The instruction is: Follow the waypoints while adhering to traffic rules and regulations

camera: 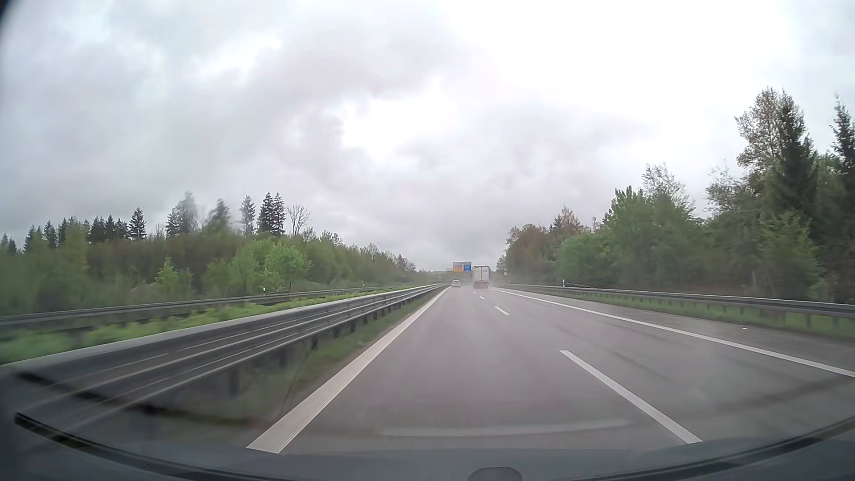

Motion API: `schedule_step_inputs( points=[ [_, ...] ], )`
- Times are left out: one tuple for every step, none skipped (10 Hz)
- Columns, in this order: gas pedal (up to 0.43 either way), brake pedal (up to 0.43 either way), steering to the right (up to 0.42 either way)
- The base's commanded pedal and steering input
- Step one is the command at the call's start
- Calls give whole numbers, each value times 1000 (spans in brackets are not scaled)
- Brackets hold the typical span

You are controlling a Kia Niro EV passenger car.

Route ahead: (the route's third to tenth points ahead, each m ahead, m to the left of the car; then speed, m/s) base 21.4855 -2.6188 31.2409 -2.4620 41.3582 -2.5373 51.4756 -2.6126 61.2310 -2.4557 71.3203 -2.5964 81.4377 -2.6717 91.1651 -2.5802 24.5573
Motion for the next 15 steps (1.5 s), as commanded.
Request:
schedule_step_inputs(
  points=[
    [197,0,0],
    [197,0,-1],
    [197,0,0],
    [197,0,0],
    [189,0,0],
    [189,0,0],
    [189,0,-1],
    [189,0,0],
    [189,0,0],
    [189,0,0],
    [189,0,-1],
    [169,0,0],
    [169,0,0],
    [157,0,0],
    [157,0,0]
  ],
)
